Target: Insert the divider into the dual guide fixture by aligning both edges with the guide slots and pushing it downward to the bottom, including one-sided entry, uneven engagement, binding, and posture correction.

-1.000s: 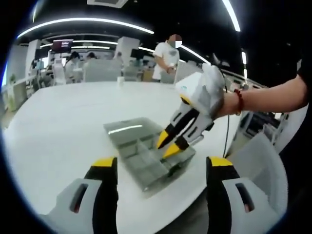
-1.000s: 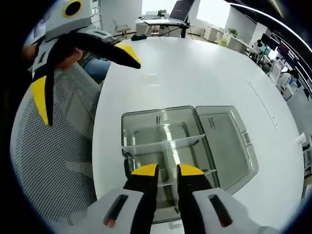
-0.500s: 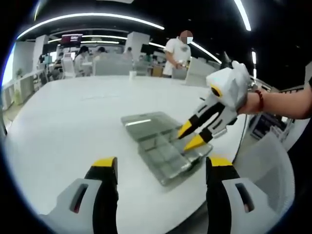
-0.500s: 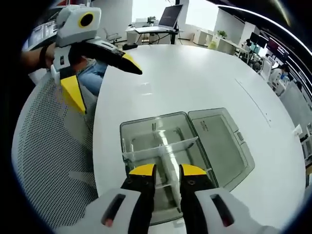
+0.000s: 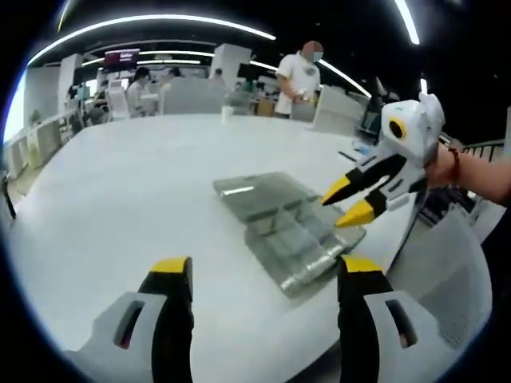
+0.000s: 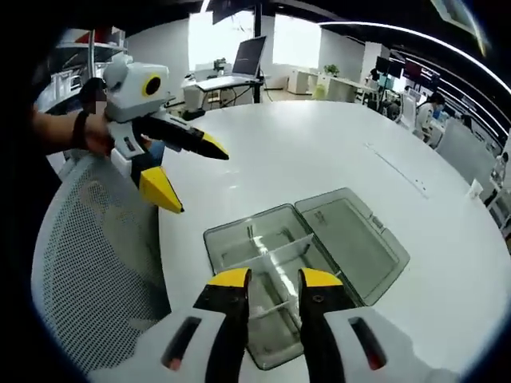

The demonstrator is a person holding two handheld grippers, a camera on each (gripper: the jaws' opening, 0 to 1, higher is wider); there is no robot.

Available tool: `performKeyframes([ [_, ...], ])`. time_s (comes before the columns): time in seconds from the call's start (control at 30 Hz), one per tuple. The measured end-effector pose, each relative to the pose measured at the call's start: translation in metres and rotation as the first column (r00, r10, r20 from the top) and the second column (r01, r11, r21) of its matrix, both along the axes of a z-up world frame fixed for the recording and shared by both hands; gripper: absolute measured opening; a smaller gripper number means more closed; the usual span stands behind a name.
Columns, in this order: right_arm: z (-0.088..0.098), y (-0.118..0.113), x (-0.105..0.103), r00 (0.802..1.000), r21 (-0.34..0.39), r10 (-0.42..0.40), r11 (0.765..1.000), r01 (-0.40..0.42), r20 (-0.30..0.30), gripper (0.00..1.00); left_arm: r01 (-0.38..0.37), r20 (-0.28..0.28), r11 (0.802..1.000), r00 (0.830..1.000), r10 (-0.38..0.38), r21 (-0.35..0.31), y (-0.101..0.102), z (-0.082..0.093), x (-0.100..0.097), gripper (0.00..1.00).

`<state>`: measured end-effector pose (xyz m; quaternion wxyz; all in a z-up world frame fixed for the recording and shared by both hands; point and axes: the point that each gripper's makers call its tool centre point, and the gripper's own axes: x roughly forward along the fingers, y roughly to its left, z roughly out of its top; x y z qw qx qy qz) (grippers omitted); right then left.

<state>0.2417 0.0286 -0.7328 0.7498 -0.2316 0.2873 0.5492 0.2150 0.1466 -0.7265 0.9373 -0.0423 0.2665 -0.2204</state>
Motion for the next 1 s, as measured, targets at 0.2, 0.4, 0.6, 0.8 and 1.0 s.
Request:
performKeyframes([
  [0.2, 0.008, -0.001, -0.004, 1.0, 0.041, -0.03, 0.999, 0.03, -0.003, 0.2, -0.026, -0.016, 1.0, 1.0, 0.026, 0.012, 0.01, -0.005, 0.003, 0.72],
  [0.4, 0.008, 0.006, -0.014, 0.998, 0.087, -0.058, 0.994, 0.061, -0.037, 0.2, -0.027, -0.028, 0.998, 0.999, 0.029, 0.053, 0.02, -0.009, 0.005, 0.74],
  [0.6, 0.01, 0.018, -0.027, 0.998, 0.121, -0.041, 0.992, 0.046, -0.044, 0.21, -0.076, -0.09, 0.993, 0.992, 0.084, 0.088, 0.034, -0.025, 0.006, 0.74],
  [0.8, 0.007, 0.023, -0.039, 0.997, 0.136, -0.032, 0.99, 0.041, -0.066, 0.21, -0.1, -0.127, 0.988, 0.985, 0.115, 0.12, 0.041, -0.036, 0.003, 0.73],
  [1.0, 0.009, 0.026, -0.043, 0.996, 0.162, -0.041, 0.985, 0.053, -0.077, 0.2, -0.112, -0.147, 0.982, 0.98, 0.134, 0.15, 0.049, -0.042, 0.005, 0.73],
])
